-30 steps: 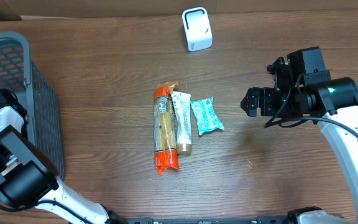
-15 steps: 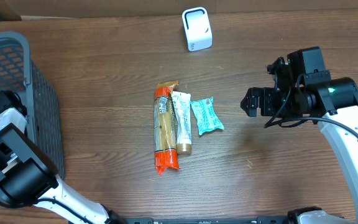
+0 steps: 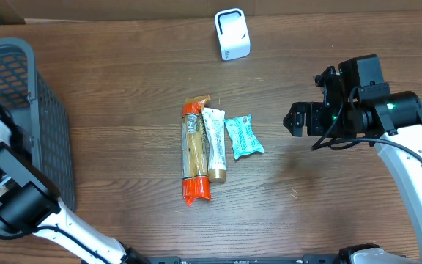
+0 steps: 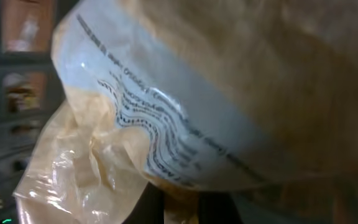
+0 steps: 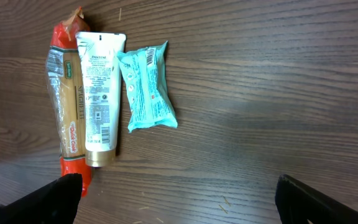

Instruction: Scan the item barcode

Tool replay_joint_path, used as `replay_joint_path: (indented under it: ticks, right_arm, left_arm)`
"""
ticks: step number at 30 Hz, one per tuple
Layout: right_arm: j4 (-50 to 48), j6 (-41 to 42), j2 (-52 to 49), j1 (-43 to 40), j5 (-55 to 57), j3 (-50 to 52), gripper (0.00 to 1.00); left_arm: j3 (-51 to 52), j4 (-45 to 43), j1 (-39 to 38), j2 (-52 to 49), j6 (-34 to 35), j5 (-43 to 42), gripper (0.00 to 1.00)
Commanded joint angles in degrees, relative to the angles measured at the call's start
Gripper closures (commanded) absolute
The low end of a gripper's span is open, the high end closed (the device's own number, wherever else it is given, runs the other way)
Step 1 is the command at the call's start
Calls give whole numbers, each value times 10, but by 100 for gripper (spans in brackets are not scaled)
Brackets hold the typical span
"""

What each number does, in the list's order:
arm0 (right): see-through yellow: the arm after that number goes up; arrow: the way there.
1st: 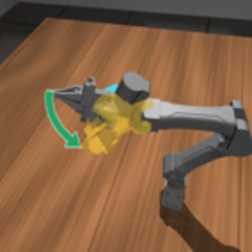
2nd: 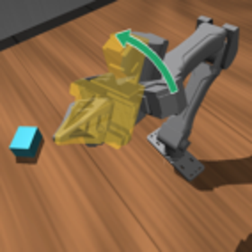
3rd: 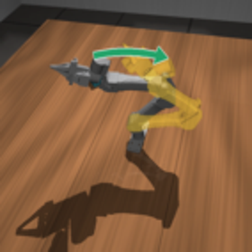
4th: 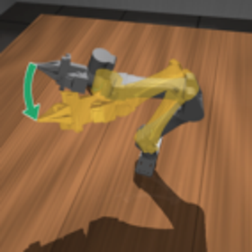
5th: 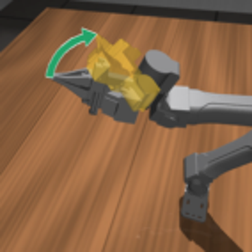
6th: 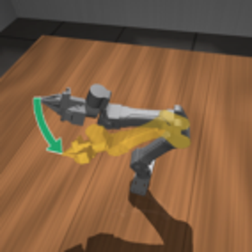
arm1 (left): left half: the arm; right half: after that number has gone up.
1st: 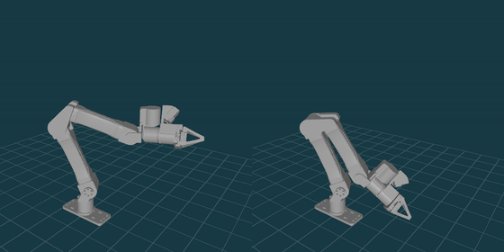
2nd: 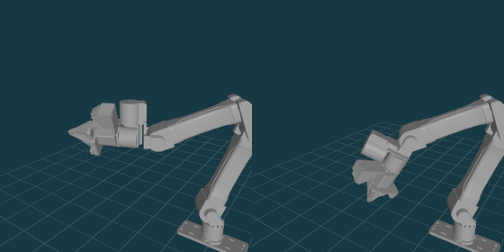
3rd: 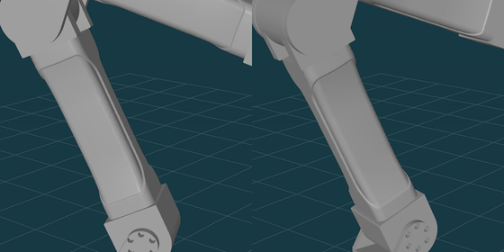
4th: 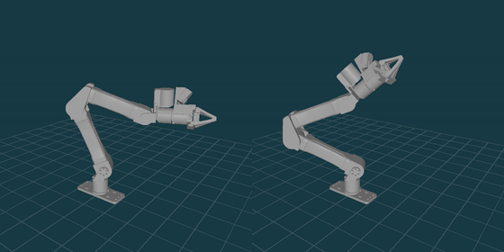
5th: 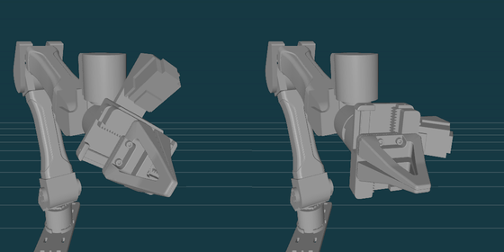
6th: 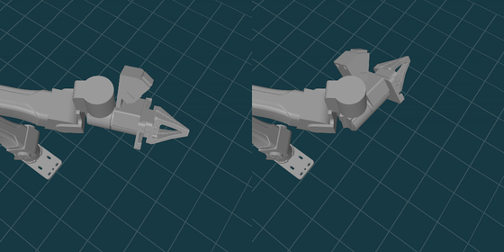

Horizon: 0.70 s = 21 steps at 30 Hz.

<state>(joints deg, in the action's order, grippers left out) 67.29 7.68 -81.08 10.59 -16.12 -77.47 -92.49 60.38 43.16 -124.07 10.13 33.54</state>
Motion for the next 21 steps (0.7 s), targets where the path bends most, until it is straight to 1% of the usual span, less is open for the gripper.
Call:
replay_joint_path:
  ticks: [1, 5, 9, 13, 16, 18, 19, 20, 21]
  right_arm:
    - [-3, -2, 0, 3, -3, -12, 0]
    - [-3, -2, 0, 3, -3, -12, 0]
    - [-3, -2, 0, 3, -3, -12, 0]
    - [-3, -2, 0, 3, -3, -12, 0]
    - [-2, -2, 0, 3, -3, -12, 0]
    - [-2, -2, 0, 3, -3, -12, 0]
    - [-1, -2, 0, 3, -3, -12, 0]
    - [-1, -2, 0, 3, -3, -12, 0]
    - [-1, -2, 0, 3, -3, -12, 0]
  left_arm:
    - [-68, 40, -5, -59, -9, -264, 96]
    - [-208, 123, -6, -59, -18, -355, 96]
    - [-352, 197, -11, -58, -42, -439, 96]
    - [-486, 257, -16, -55, -52, -484, 96]
    - [-562, 294, -17, -54, -54, -483, 96]
    - [-583, 312, -17, -54, -54, -465, 94]
    - [-584, 321, -16, -54, -51, -445, 81]
    - [-584, 328, -15, -55, -44, -430, 63]
    - [-579, 336, -14, -57, -29, -407, 50]
